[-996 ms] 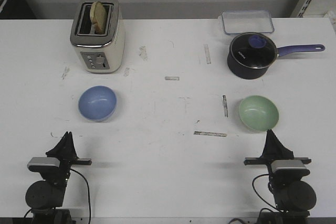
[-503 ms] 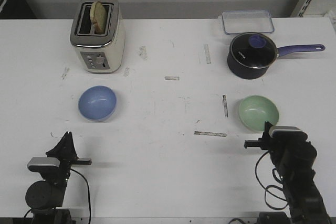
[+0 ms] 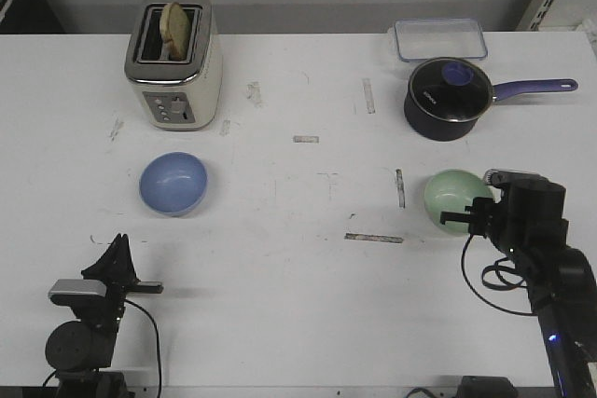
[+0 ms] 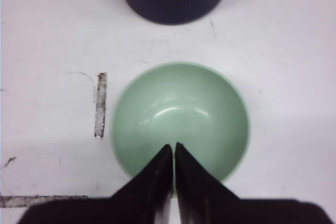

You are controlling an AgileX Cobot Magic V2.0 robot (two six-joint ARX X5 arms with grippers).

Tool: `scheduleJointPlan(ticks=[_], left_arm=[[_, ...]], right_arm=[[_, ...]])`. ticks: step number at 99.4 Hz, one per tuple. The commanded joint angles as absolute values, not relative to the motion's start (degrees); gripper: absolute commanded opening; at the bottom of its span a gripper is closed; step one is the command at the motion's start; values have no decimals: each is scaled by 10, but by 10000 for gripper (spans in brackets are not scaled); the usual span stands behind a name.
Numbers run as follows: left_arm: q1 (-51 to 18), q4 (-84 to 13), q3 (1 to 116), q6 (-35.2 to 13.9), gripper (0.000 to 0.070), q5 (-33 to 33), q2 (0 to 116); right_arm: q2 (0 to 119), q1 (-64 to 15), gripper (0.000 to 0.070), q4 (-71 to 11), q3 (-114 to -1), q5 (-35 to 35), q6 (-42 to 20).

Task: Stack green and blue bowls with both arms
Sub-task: 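Reach the right gripper down to the rim of the pale green bowl, then grip the green bowl rim and drag it toward the table center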

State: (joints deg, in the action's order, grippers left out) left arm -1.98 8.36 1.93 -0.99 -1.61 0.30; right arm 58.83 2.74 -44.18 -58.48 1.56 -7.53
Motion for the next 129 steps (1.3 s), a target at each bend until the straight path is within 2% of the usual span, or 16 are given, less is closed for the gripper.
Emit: scheduleJointPlan(ticks=[1,11,27,40,50,54,82,104,122,129], left_arm=[[-19,91,8,-8,2,-17,2],[-19,91,8,-8,1,-17,2],[-19,91,8,-8,1,-17,2],[-19,91,8,-8,1,-17,2],[-19,91,8,-8,1,-17,2],[-19,91,8,-8,1,-17,2],[-19,91,8,-8,1,-17,2],[-19,91,8,-8,1,-17,2],[-19,91,8,-8,1,-17,2],[-19,91,8,-8,1,-17,2]], right_arm=[[613,46,0,-455,-613,27,-107],[648,82,33,-474,-638,64,-109],[698,146,339,-476,-650,137,-109],[735,189,407,-475,-650,165,-98],[758,205,590,-467,-650,165,-87],[766,210,623,-462,-650,166,-88],[842,207,598,-444,-649,165,-88],[884,194,290,-432,-649,165,-86],[884,194,9,-430,-649,165,-88],[877,192,9,-429,-649,165,-88]])
